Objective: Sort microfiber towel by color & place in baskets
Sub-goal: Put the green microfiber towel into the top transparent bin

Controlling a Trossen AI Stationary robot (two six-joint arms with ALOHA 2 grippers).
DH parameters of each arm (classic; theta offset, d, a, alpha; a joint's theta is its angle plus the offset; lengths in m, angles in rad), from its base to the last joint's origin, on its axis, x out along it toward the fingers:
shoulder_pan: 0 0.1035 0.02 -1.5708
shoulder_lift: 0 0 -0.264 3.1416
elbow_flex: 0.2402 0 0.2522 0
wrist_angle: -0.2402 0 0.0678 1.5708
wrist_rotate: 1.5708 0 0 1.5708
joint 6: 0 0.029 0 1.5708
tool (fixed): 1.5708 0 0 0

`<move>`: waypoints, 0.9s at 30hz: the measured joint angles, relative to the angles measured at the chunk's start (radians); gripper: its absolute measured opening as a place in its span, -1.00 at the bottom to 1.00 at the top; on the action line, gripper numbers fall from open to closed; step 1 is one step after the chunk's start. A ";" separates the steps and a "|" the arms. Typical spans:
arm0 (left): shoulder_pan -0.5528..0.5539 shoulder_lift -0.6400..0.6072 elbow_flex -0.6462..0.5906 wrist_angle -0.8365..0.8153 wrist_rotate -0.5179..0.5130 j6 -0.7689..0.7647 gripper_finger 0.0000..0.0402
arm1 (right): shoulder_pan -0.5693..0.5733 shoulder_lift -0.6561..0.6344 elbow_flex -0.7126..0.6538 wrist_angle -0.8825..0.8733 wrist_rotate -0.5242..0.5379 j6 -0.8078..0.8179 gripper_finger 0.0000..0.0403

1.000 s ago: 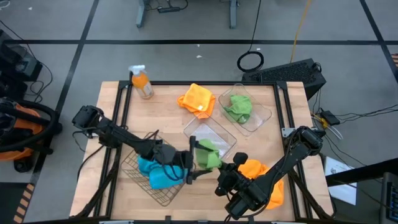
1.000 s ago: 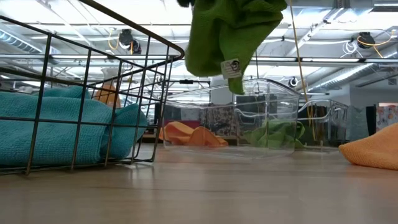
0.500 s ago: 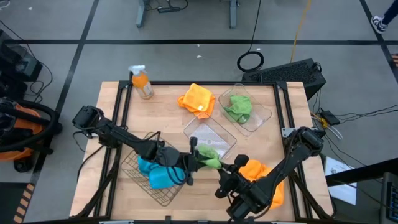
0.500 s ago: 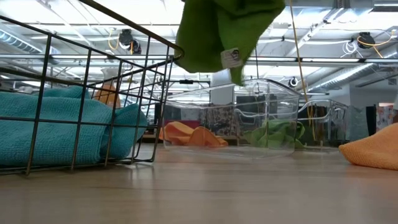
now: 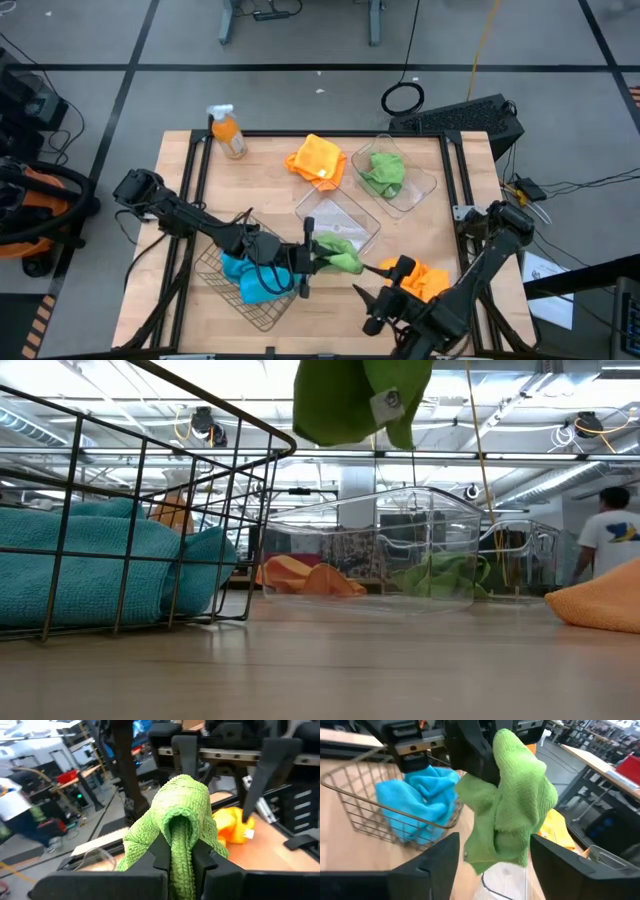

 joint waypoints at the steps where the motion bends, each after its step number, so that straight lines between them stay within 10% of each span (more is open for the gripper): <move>1: 0.003 0.000 0.000 0.001 0.015 -0.001 -0.88 | 0.009 -0.006 0.000 -0.002 0.004 0.005 0.18; 27: 0.004 0.000 0.000 -0.004 0.099 -0.016 -0.89 | -0.002 0.030 -0.137 0.145 0.107 0.180 0.18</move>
